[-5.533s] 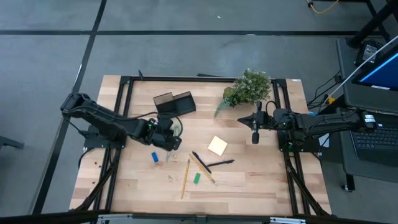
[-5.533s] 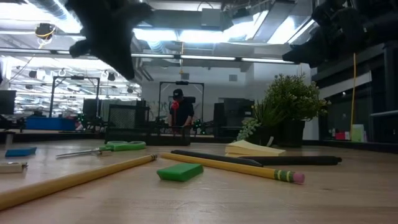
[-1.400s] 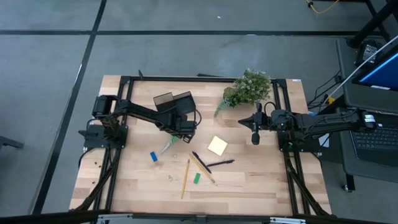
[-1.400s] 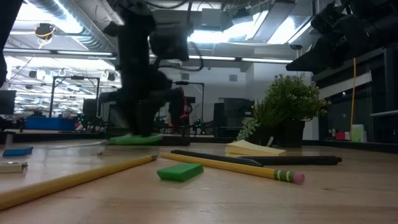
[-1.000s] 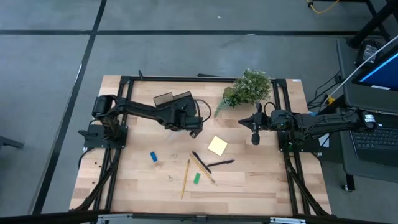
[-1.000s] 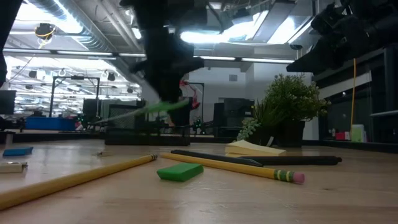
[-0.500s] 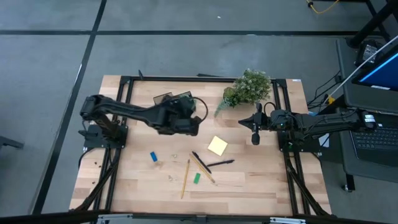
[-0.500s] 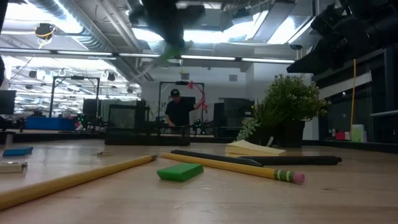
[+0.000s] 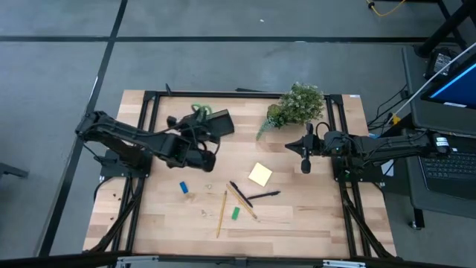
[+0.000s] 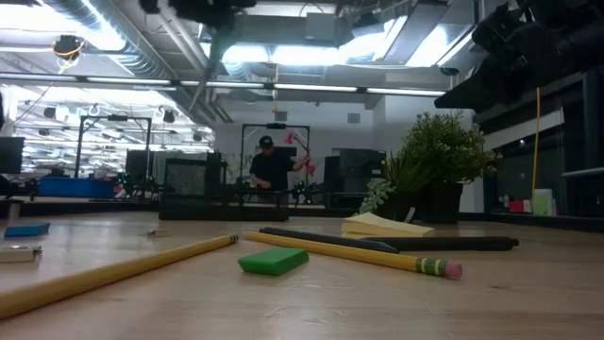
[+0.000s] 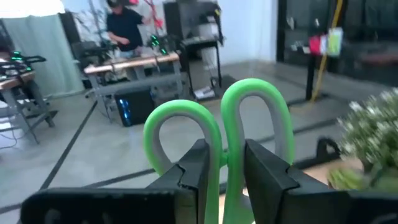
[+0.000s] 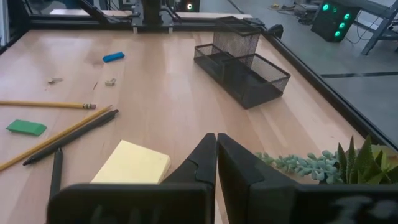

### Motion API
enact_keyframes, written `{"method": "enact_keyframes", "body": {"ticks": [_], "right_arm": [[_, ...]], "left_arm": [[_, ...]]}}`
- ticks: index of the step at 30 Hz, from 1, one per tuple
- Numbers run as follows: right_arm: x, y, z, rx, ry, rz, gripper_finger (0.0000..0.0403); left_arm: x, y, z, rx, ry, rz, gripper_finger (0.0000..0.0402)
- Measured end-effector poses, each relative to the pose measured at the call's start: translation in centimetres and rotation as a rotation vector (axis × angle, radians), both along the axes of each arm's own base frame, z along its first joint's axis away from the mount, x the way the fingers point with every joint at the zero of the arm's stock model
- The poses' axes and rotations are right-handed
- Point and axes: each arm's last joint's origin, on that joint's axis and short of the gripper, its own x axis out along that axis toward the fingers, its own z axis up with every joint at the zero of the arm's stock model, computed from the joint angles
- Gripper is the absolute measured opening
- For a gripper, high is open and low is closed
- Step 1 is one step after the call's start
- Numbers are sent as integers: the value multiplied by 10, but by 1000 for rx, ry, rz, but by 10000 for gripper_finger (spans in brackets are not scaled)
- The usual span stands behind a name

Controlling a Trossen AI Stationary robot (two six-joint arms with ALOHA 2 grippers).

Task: Pick and place office supplies into organizer
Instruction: Put the green scissors into the desk organizer

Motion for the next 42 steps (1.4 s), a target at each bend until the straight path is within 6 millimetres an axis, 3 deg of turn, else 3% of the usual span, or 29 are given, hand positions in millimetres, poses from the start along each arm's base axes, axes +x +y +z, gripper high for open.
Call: {"method": "enact_keyframes", "body": {"ticks": [6,11,28,42], "right_arm": [[1,0,3,0,-31,1,17],[2,0,6,0,-64,1,17],[2,0,8,0,-86,1,17],[2,0,7,-25,-74,9,17]], "left_arm": [[-19,7,-21,25,-67,33,74],[-25,20,-26,31,-90,85,74],[-28,68,-26,44,-60,283,74],[-15,72,-42,36,-114,299,74]]}}
